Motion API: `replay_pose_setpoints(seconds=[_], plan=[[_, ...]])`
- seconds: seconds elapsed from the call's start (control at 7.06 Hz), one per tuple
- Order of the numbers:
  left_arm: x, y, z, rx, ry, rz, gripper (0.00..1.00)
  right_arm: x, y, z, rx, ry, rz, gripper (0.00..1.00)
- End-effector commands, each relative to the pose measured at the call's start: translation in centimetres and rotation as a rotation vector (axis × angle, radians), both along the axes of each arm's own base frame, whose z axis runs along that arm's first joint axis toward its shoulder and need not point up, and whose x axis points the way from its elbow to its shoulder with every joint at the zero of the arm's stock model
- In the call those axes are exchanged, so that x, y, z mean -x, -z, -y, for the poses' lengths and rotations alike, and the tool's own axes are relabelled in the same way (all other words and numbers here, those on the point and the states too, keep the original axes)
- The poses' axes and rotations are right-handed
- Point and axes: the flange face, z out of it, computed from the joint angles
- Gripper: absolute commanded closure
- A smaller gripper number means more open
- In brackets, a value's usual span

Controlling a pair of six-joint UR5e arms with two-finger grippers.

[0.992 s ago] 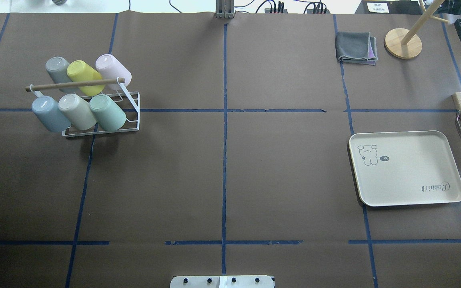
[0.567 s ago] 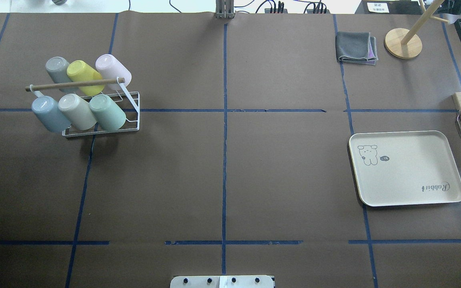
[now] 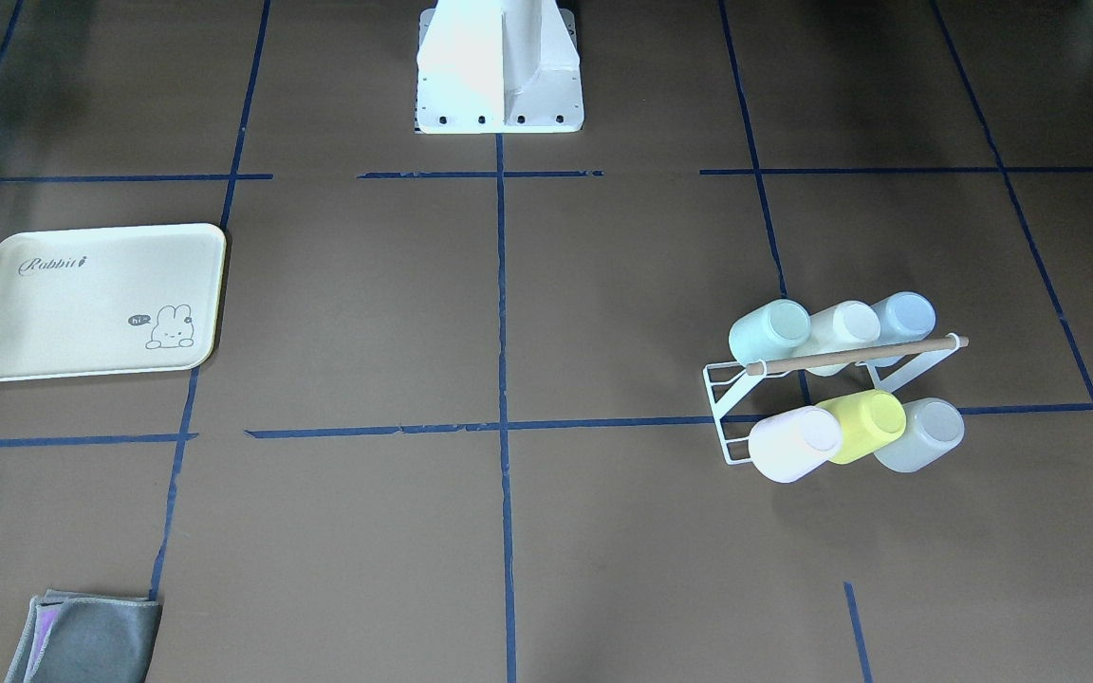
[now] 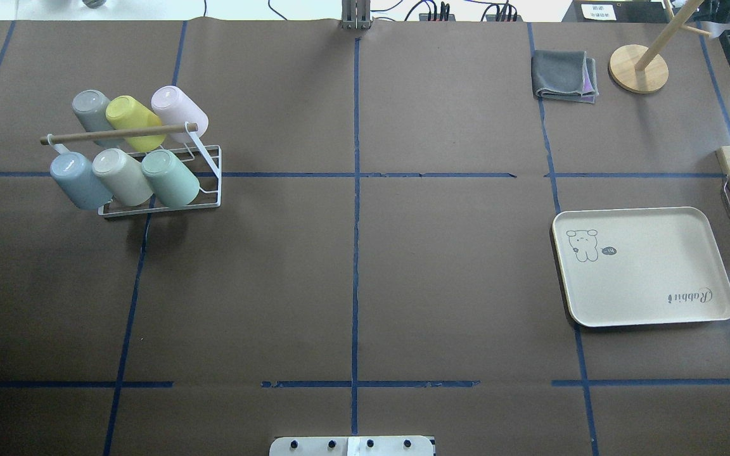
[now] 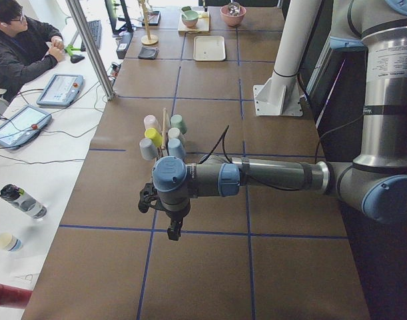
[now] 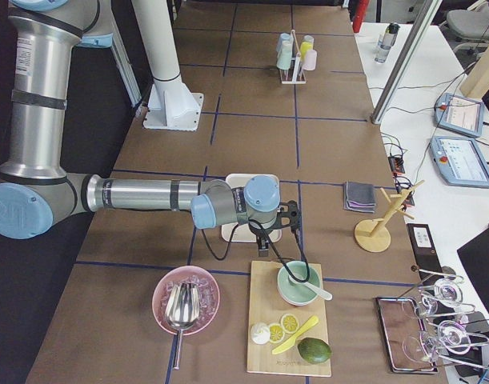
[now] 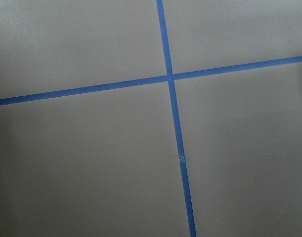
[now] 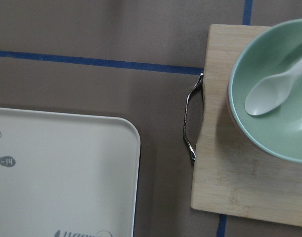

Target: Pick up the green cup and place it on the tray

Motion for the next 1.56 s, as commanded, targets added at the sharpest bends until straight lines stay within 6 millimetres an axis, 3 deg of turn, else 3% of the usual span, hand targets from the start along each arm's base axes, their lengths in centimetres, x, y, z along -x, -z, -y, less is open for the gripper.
replay_pose_setpoints(seconds=[0.0,0.14,0.43,0.71,0.85,1.42], plan=[[-0.1,0.1,0.0,-0.003,-0.002,-0.001,0.0,3.6,-2.8,-0.2,0.0,-0.085,0.051,0.01],[-0.1,0.2,0.0,-0.005,-0.002,-0.001,0.0,5.0,-6.2,-1.2,-0.009,-0.085,0.076,0.01],[-0.1,0.2,0.0,-0.005,-0.001,-0.002,0.0,6.9,-5.8,-2.2,-0.021,-0.118,0.145,0.03],[-0.2,0.2,0.0,-0.003,-0.003,-0.004,0.0,9.5,-6.6,-3.2,-0.014,-0.066,0.121,0.15],[-0.2,0.1,0.0,-0.002,-0.003,-0.004,0.0,10.5,-7.2,-3.3,-0.016,-0.058,0.094,0.16],[-0.2,-0.1,-0.1,0.003,-0.003,-0.004,0.0,12.2,-6.9,-3.2,-0.025,-0.028,0.089,0.25]])
